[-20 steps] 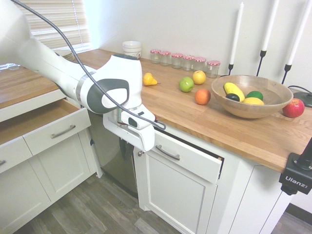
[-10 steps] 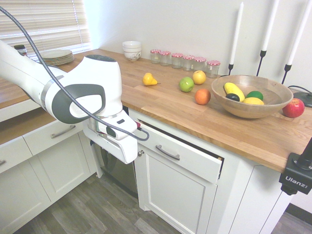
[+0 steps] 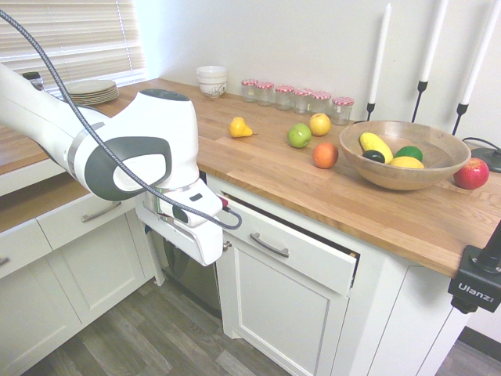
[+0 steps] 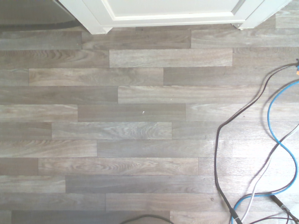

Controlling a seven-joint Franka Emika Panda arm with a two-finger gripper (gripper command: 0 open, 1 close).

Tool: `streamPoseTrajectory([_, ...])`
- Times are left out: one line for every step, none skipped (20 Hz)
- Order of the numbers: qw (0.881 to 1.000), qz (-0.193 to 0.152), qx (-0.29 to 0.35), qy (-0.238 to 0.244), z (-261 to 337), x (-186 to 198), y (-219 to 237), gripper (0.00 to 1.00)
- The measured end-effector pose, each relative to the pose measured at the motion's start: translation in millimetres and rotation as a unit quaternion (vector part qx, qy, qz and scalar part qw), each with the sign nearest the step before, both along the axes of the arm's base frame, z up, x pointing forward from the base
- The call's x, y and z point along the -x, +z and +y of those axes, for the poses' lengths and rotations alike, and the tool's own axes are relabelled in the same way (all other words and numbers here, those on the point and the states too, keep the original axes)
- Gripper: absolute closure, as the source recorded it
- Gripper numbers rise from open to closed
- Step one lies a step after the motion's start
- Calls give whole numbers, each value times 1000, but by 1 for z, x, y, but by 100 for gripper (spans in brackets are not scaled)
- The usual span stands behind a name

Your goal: Close the drawer

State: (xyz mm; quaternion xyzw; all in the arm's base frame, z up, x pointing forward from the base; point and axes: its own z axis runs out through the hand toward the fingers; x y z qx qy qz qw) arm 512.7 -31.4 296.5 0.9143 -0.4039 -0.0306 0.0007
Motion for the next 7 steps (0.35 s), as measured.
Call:
streamPoseTrajectory([1000,0,0,0,0,0,0,0])
streamPoseTrajectory([1000,0,0,1,1,0,0,0])
streamPoseTrajectory([1000,1,0,1,1,0,-1,0])
streamPoseTrajectory([1000,1,-1,1,1,0,-1,0])
streamPoseTrajectory([1000,1,-1,1,2,0,-1,0])
streamPoseTrajectory([1000,2,-1,1,2,0,-2,0])
streamPoseTrajectory([1000,2,-2,1,2,0,-2,0])
